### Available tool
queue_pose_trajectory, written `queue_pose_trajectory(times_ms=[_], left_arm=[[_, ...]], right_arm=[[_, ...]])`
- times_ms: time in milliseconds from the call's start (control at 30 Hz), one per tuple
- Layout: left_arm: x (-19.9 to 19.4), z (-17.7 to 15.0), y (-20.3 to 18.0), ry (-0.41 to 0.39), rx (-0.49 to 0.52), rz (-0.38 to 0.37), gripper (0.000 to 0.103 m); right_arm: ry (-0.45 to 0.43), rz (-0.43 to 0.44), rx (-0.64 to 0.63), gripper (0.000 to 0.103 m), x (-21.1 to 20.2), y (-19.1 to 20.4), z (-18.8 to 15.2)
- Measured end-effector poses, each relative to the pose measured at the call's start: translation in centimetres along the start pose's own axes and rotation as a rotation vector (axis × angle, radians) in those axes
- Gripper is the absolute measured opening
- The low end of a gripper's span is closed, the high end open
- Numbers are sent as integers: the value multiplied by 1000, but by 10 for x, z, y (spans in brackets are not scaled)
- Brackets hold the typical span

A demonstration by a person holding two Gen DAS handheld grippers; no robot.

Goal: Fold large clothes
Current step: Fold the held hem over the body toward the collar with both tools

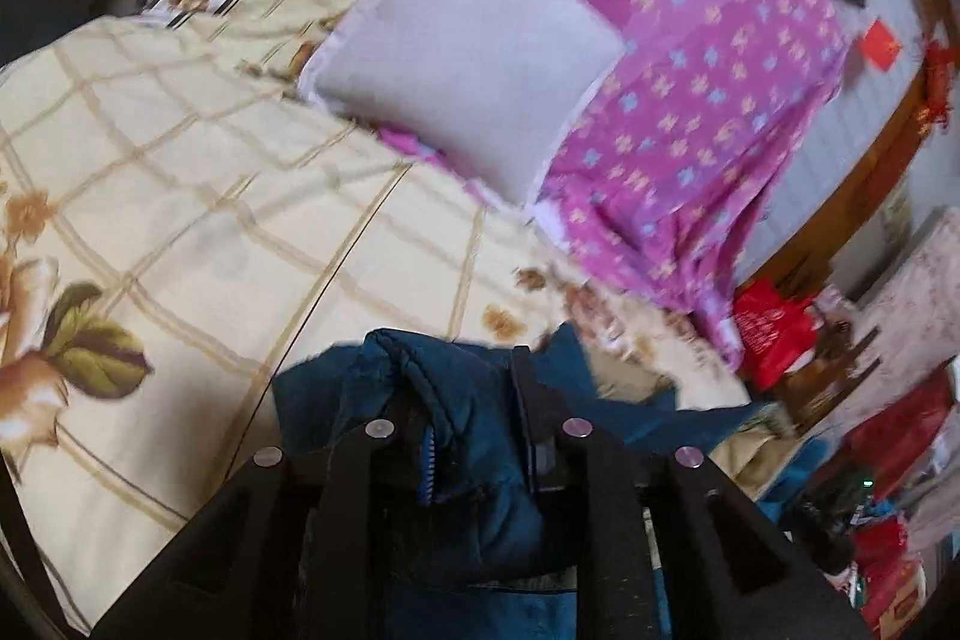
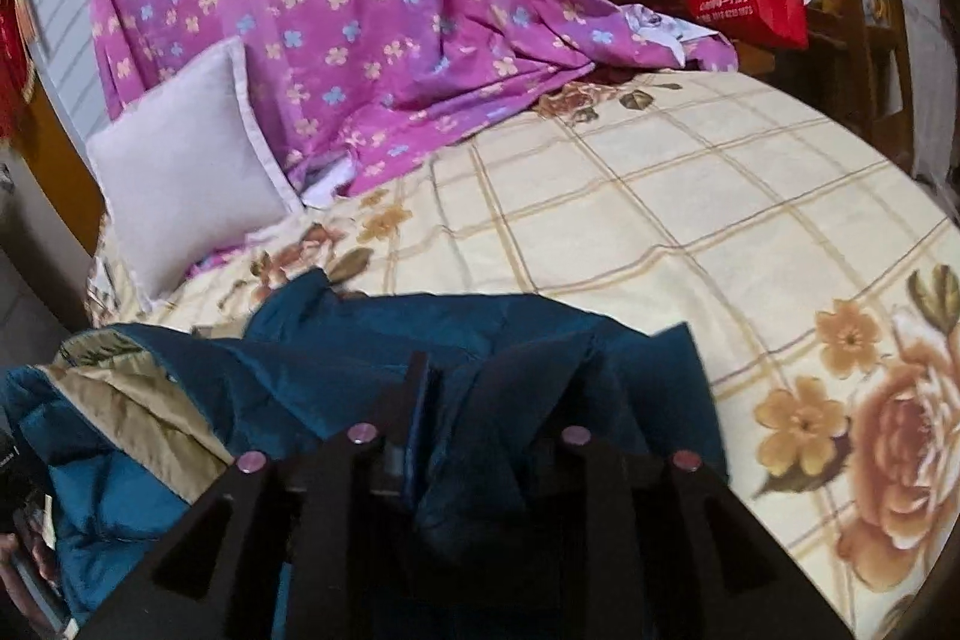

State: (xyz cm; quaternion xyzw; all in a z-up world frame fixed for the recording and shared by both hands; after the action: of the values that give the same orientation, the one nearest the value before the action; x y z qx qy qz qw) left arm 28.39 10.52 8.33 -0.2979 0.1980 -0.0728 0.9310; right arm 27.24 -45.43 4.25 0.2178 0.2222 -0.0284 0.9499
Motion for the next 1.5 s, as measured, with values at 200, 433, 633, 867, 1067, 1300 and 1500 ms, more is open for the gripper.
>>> queue_pose_trajectory(times_ms=[200, 433, 633, 867, 1067, 1300, 1500], left_arm=[[-20, 19, -21, -17, 39, -34, 18], [-20, 17, -25, 14, 15, -43, 26], [-24, 22, -27, -3, -10, -87, 29], [-18, 27, -6, -1, -198, -195, 41], [-16, 34, 3, -10, -268, -250, 45], [-34, 48, 11, -110, -288, -234, 52], [-35, 27, -9, -49, -174, -210, 53]], right_arm=[[-118, 81, 26, 64, -31, 13, 18], [-92, 61, -77, 72, -49, 33, 20], [-89, 35, -93, 72, -48, 26, 15], [-111, 47, -31, 77, -43, 17, 21], [-149, 55, -45, 85, -46, 19, 24], [-232, 84, -51, 85, -69, 29, 34], [-175, 164, -205, 85, -73, 76, 18]])
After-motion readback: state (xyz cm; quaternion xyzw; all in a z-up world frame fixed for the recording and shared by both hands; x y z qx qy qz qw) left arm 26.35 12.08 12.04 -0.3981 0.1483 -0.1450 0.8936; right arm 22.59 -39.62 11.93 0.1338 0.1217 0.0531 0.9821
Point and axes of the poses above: each gripper's, at about its wrist camera, not at the fingertips, and x roughly the way its jaws point, y to its left, z to its top, the point moved 1 cm from there along x, roughly the way its jaws point, and after that the axes turned 14 degrees about -y, right-handed, at the moved point
